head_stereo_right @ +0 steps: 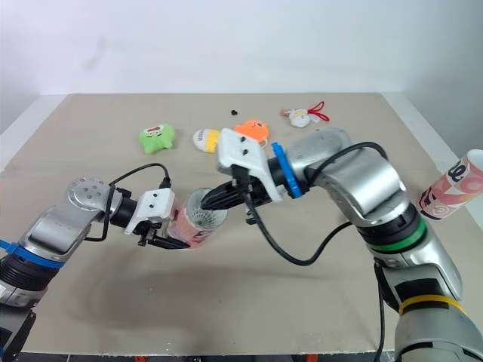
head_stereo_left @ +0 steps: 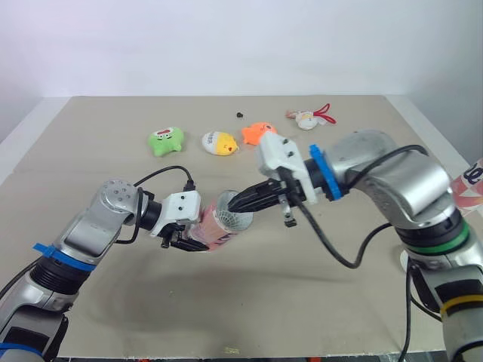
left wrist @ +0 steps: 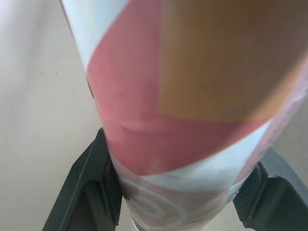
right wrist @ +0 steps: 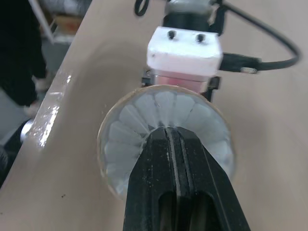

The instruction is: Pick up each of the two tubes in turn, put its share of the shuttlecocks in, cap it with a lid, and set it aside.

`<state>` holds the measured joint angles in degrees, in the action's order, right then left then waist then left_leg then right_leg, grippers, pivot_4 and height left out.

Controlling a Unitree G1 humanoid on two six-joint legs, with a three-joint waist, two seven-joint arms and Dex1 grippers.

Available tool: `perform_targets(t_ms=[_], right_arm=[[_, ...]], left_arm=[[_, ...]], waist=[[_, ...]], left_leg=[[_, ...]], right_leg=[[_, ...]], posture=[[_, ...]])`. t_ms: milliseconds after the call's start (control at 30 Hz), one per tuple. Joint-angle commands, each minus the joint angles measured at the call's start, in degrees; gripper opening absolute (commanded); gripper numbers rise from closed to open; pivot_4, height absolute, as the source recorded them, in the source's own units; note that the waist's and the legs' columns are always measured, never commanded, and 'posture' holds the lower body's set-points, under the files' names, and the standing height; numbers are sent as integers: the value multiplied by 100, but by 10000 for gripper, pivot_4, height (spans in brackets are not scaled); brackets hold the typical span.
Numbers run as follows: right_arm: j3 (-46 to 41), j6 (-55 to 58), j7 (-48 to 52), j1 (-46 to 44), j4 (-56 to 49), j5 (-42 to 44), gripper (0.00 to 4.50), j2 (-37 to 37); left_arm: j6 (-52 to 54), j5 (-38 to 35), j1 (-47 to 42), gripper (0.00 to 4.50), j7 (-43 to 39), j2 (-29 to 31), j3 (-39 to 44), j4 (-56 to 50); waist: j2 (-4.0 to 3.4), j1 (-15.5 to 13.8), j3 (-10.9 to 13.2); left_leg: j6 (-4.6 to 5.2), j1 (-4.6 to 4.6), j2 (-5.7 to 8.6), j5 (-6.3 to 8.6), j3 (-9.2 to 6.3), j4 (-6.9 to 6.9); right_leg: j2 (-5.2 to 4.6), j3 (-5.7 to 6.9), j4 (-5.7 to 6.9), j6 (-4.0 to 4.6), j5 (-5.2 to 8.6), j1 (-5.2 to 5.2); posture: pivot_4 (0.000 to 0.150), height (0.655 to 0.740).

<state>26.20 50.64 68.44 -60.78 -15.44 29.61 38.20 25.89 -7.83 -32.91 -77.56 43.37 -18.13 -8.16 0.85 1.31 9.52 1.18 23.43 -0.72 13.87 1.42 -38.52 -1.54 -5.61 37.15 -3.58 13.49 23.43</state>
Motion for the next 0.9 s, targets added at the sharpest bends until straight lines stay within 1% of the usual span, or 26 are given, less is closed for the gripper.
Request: perform_targets(t_ms=[33, 167, 267, 433, 533, 633, 700, 767, 900], right_arm=[[185, 108, 192, -461, 227, -140, 414, -225], [764, 446, 317, -1042, 963, -456, 414, -731], [1007, 533, 397, -1275, 1336, -619, 414, -1057], [1232, 568, 641, -1331, 1576, -764, 414, -1332], [1305, 580, 734, -1254, 1549, -831, 414, -1358], [1243, 597, 757, -1206, 1531, -865, 414, -1358], [1008, 622, 824, -1265, 1621, -806, 414, -1280], [776, 634, 954, -1306, 1637, -711, 414, -1118], [141, 866, 1326, -1188, 1368, -206, 414, -605]], left_arm=[[-10, 86, 56, 24308, 74, -95, -223, 56], [-28, 99, 43, 24308, 110, -145, -221, 95], [-23, 107, 57, 24308, 147, -175, -217, 93], [24, 100, 167, 24308, 202, -153, -139, 10], [41, 98, 220, 24308, 218, -127, -101, -32], [53, 98, 237, 24308, 230, -121, -88, -54], [51, 100, 236, 24308, 235, -126, -91, -57], [41, 97, 222, 24308, 230, -135, -92, -42], [1, 100, 204, 24308, 222, -162, -98, -1]], waist=[[1, -6, 0], [1, -5, -1], [1, -4, -1], [3, -3, -3], [3, -3, -4], [3, -2, -4], [3, -2, -4], [3, -3, -4], [3, -20, -3]], left_leg=[[0, 0, 0, 0, 0, 0], [0, 0, 1, 0, -5, -1], [-1, -3, -1, -1, -4, -1], [-2, -3, 0, -2, -17, -1], [-3, -5, -1, -2, -20, -1], [-3, -7, -1, -3, -24, -1], [-4, -7, -1, -3, -26, -1], [-4, -6, -1, -3, -27, -1], [-4, 2, 6, -3, -35, -1]], right_leg=[[0, 0, 0, 1, 0, 0], [-3, 7, 0, 2, 0, -3], [0, 9, 4, 8, -4, -1], [-2, 21, 5, 10, -3, -5], [-1, 23, 8, 11, -3, -5], [0, 27, 8, 12, -3, -7], [1, 28, 9, 13, -3, -7], [0, 30, 9, 13, -2, -7], [-9, 40, 5, 11, -1, -8]], posture=[[1500, 7400], [1500, 7400], [1500, 7400], [1500, 7400], [1500, 7400], [1500, 7400], [1500, 7400], [1500, 7400], [1500, 7400]])
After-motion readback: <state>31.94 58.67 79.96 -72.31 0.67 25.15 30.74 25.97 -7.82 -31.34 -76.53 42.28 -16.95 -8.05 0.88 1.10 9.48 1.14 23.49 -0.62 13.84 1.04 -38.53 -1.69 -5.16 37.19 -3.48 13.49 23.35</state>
